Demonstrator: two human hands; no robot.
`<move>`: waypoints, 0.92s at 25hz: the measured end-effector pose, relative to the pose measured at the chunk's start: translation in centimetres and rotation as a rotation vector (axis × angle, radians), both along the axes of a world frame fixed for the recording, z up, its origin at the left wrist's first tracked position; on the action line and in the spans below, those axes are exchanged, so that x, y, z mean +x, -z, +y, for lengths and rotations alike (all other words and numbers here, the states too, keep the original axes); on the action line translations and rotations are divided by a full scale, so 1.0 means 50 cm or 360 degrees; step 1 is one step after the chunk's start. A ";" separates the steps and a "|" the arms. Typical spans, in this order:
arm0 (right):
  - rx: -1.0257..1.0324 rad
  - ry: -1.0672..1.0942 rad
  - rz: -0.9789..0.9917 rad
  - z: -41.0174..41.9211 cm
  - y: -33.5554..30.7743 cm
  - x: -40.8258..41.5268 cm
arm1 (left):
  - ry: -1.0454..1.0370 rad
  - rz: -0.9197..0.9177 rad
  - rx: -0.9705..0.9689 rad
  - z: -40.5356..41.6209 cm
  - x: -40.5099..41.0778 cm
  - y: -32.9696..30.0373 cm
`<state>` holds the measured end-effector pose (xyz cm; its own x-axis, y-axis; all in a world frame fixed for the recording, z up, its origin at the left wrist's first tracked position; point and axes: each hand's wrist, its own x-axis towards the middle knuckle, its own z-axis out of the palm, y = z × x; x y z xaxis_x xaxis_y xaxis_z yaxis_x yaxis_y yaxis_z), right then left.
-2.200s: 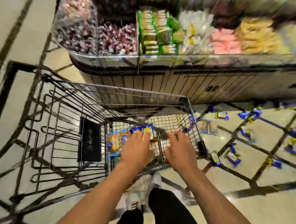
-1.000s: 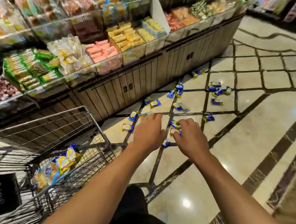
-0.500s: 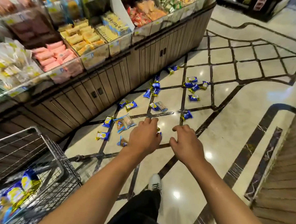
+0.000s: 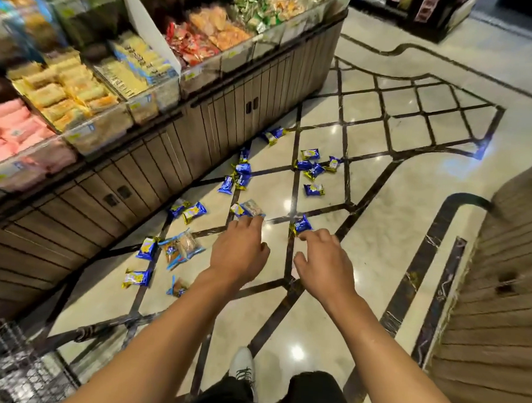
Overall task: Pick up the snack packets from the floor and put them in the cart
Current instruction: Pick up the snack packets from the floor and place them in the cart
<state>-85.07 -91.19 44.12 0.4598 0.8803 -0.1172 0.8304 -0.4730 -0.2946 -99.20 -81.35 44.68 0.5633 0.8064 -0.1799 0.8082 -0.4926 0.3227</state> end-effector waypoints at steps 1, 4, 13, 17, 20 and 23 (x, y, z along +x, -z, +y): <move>-0.0006 0.0004 -0.0006 0.008 0.003 0.025 | 0.0015 0.0027 0.0013 0.007 0.024 0.003; 0.0004 0.0018 -0.0037 0.037 0.015 0.127 | 0.0077 0.0112 0.0040 0.033 0.130 0.017; -0.0004 0.0018 -0.0059 0.102 0.037 0.562 | 0.0161 0.0250 0.0096 0.079 0.578 0.046; -0.0003 0.0035 -0.0085 0.127 0.033 0.735 | 0.0234 0.0235 0.0177 0.098 0.764 0.034; -0.0022 0.0046 -0.0120 0.156 0.030 0.841 | 0.0264 0.0200 0.0219 0.129 0.868 0.029; -0.0038 0.0034 -0.0163 0.197 0.032 0.927 | 0.0264 0.0196 0.0178 0.178 0.952 0.035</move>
